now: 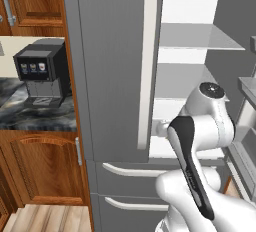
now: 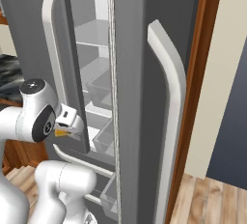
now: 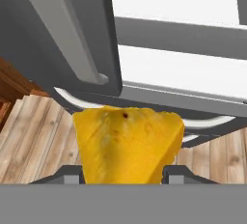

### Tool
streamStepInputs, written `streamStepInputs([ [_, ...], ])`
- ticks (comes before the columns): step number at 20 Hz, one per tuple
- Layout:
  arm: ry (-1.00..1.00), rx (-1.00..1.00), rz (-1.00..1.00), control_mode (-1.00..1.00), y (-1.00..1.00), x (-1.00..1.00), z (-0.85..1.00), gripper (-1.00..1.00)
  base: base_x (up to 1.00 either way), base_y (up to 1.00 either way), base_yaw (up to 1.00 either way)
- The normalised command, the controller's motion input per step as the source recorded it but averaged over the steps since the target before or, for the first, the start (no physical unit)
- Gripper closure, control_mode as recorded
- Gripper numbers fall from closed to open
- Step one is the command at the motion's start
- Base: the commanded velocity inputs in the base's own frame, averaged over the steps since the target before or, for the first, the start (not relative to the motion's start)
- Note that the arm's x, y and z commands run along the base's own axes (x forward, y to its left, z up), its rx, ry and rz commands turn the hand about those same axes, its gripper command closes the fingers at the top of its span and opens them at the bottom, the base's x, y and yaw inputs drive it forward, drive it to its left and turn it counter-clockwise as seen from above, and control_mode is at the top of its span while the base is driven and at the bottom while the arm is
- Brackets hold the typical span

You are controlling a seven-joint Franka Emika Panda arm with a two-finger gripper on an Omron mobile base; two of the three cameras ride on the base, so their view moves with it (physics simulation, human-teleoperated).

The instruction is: Retrieve the sausage and cheese from the fridge and place them on the cutting board on the counter.

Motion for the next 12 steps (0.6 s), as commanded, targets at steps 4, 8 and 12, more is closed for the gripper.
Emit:
streamStepInputs([
  [4,0.03,0.00,-0.03,-1.00,0.15,-0.09,-0.60,1.00,0.00,0.00,0.00],
  [8,-0.01,0.00,0.00,-1.00,0.10,-0.02,-0.47,1.00,0.00,0.00,0.00],
  [12,0.00,0.01,0.00,-1.00,0.01,0.00,-0.06,1.00,0.00,0.00,0.00],
])
